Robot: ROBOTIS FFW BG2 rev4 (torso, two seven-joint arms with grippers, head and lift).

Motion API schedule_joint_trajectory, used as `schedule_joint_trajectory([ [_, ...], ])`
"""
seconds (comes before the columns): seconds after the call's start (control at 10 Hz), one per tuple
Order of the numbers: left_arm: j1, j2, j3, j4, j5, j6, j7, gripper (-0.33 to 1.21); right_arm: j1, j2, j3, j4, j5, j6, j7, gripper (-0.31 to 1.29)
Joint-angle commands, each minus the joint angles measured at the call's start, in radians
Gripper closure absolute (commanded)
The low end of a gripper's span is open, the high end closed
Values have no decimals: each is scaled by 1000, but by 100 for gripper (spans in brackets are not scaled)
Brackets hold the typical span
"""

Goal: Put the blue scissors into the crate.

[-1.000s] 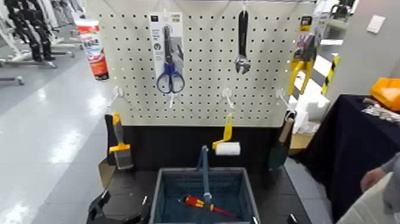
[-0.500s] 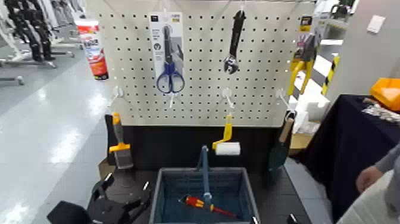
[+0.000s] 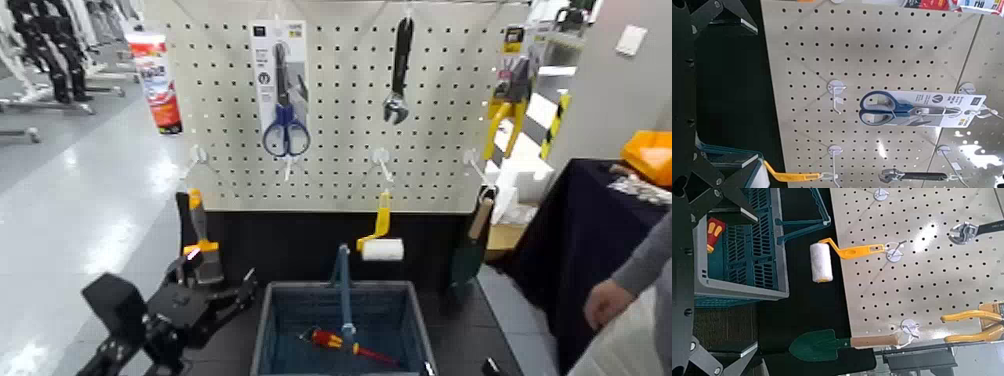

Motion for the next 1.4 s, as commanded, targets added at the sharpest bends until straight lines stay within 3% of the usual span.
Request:
schedule_joint_trajectory([
  [0.1, -88, 14, 8, 17, 8, 23, -39, 22, -9, -2, 5, 4, -1, 1, 0, 18],
  [0.8, -290, 47, -16, 96, 42, 20, -137, 25, -24, -6, 14, 8, -9, -1, 2, 18],
  [1.4, -508, 130, -82, 202, 54, -1, -214, 27, -40, -11, 26, 14, -20, -2, 8, 18],
])
